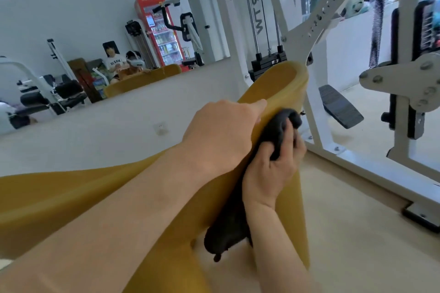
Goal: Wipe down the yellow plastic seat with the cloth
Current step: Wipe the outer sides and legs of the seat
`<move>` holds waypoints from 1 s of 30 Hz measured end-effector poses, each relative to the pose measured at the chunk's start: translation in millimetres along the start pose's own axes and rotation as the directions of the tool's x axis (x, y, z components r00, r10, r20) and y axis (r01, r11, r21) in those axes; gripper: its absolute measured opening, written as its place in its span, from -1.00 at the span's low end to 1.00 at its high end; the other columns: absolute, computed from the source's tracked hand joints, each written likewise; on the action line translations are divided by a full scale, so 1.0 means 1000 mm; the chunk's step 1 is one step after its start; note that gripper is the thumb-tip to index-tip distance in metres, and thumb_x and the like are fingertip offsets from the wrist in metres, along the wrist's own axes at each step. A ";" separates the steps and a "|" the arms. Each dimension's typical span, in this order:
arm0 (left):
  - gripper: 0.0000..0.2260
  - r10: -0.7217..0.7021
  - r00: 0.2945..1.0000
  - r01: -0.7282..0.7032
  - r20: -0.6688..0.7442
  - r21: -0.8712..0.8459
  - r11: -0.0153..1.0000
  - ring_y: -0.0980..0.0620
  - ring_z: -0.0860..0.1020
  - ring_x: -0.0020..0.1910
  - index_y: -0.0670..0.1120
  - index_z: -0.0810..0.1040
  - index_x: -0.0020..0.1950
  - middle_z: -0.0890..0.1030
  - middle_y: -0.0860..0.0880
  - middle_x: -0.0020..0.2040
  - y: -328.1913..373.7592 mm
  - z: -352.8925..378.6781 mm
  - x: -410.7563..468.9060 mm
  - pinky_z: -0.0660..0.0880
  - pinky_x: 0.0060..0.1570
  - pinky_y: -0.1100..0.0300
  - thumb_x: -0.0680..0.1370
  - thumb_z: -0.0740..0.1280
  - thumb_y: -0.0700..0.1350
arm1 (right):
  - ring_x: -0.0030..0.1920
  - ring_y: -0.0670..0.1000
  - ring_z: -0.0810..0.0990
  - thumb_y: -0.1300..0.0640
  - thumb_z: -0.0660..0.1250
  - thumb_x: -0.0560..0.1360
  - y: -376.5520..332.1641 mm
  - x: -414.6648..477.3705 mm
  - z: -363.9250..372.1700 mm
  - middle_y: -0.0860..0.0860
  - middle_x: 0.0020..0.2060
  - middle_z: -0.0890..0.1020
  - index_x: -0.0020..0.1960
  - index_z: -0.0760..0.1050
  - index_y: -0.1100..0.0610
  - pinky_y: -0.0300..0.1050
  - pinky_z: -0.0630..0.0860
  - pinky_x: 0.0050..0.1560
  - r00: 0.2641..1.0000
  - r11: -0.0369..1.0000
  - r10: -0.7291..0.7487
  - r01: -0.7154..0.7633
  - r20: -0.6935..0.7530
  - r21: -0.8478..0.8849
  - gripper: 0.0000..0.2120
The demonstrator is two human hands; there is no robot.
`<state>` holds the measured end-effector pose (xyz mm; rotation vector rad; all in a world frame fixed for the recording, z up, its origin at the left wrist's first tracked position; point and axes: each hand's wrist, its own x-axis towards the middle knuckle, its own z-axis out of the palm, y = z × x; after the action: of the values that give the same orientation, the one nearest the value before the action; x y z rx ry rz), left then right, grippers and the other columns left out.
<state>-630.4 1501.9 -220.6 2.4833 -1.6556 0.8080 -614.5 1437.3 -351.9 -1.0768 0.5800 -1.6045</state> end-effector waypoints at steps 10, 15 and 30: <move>-0.87 -0.080 0.978 0.072 0.195 0.045 0.996 -0.09 0.53 -0.14 -0.13 0.49 0.01 0.54 -0.08 -0.17 0.030 0.014 0.070 0.43 -0.18 0.06 0.60 0.15 -0.22 | 0.35 -0.37 0.21 0.23 0.10 0.48 0.004 -0.011 -0.017 -0.18 0.40 0.30 0.32 0.41 -0.20 -0.32 0.12 0.40 0.984 0.979 0.132 -0.148 0.120 0.137 -0.49; -0.63 -0.181 0.921 0.191 0.344 0.004 0.982 -0.06 0.57 -0.08 -0.02 0.42 0.27 0.61 -0.03 -0.06 -0.008 -0.018 -0.001 0.50 0.01 -0.07 0.64 -0.01 0.14 | 0.44 -0.17 0.25 0.24 0.11 0.52 0.029 0.053 -0.024 -0.04 0.46 0.32 0.39 0.44 0.02 -0.28 0.15 0.45 0.966 0.977 0.189 -0.203 0.179 0.066 -0.53; -0.53 -0.121 0.960 0.092 0.252 0.126 0.988 -0.05 0.56 -0.09 0.24 -0.08 0.54 0.58 0.01 0.11 -0.026 -0.013 -0.036 0.53 -0.06 -0.06 0.62 -0.15 0.14 | 0.43 -0.21 0.25 -0.01 0.11 0.62 0.025 0.038 -0.001 -0.12 0.46 0.31 0.43 0.36 -0.08 -0.07 0.18 0.49 0.979 0.987 0.122 -0.137 0.164 0.087 -0.61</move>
<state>-623.7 1547.3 -218.9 2.8355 -1.5674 0.6023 -603.9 1394.2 -359.2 -1.0601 0.4513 -1.4054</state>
